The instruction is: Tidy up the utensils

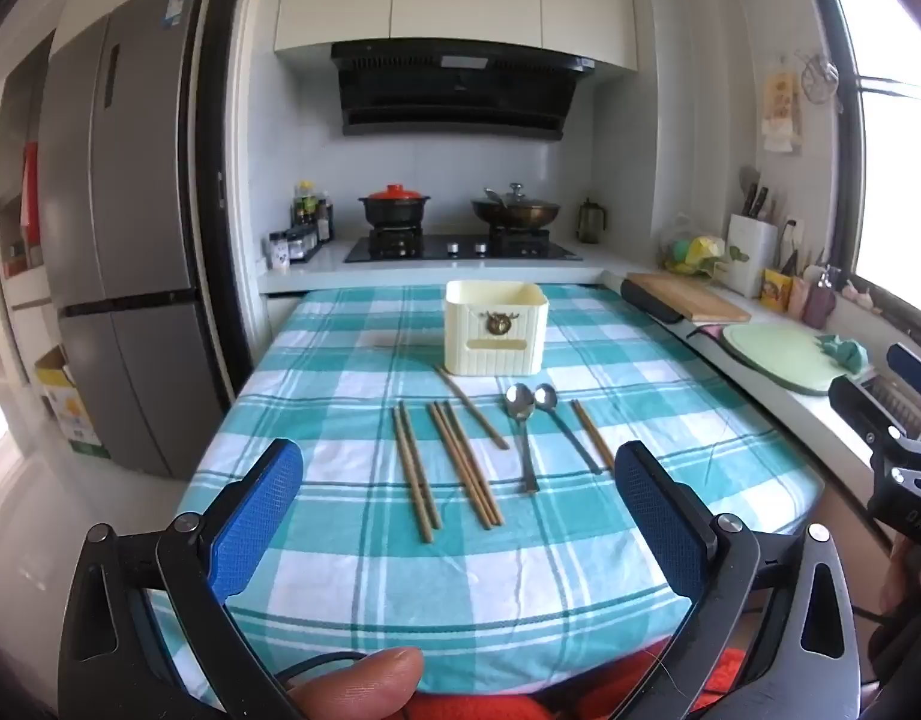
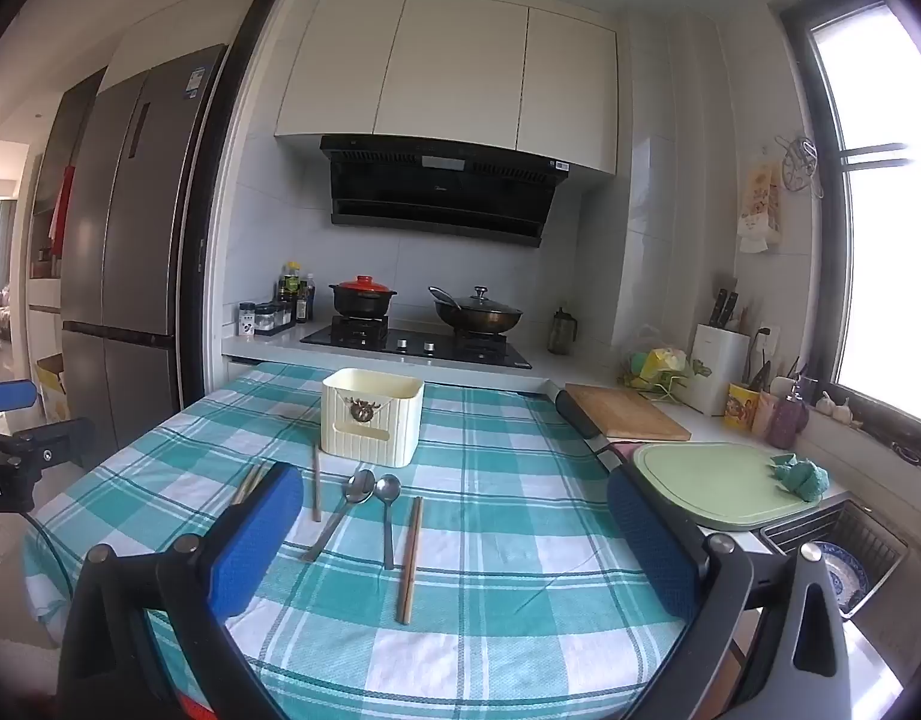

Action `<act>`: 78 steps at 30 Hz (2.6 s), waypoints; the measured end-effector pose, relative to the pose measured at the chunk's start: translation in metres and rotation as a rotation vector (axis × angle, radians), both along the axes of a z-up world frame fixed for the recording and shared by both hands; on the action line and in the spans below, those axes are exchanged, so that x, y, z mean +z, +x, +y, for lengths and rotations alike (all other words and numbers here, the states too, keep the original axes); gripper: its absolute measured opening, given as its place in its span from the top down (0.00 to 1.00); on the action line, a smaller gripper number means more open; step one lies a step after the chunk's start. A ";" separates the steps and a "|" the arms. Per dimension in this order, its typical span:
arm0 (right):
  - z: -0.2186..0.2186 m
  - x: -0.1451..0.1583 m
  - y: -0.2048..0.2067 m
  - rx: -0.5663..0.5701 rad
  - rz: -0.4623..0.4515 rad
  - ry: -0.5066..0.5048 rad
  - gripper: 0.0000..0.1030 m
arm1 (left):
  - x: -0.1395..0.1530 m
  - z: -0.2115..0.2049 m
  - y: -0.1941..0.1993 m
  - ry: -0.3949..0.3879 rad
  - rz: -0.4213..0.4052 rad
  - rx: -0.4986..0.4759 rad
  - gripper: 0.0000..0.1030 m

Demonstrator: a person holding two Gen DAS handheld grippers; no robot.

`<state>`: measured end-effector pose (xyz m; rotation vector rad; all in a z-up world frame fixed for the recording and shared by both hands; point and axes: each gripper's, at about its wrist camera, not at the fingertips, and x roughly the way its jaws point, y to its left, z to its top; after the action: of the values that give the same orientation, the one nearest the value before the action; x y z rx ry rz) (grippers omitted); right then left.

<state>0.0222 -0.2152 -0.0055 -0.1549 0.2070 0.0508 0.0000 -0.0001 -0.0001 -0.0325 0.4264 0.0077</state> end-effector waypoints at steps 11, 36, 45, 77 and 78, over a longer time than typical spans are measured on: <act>-0.002 -0.001 0.003 -0.001 0.001 0.006 0.00 | -0.001 -0.003 0.003 0.004 0.004 0.004 0.00; 0.001 -0.006 0.006 -0.020 0.000 0.005 0.00 | -0.013 0.003 0.006 0.029 -0.030 0.026 0.00; 0.001 -0.008 0.009 -0.027 0.008 0.014 0.00 | -0.013 0.000 0.007 -0.051 0.038 0.024 0.00; 0.001 -0.016 0.032 -0.028 0.064 -0.001 0.00 | -0.025 0.018 0.039 -0.004 0.041 0.081 0.00; 0.000 -0.018 0.036 -0.028 0.074 -0.001 0.00 | -0.029 0.020 0.045 0.011 0.039 0.092 0.00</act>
<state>0.0586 -0.2150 -0.0233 -0.1513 0.2834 0.0288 0.0447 0.0195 -0.0286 -0.0409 0.4632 0.1011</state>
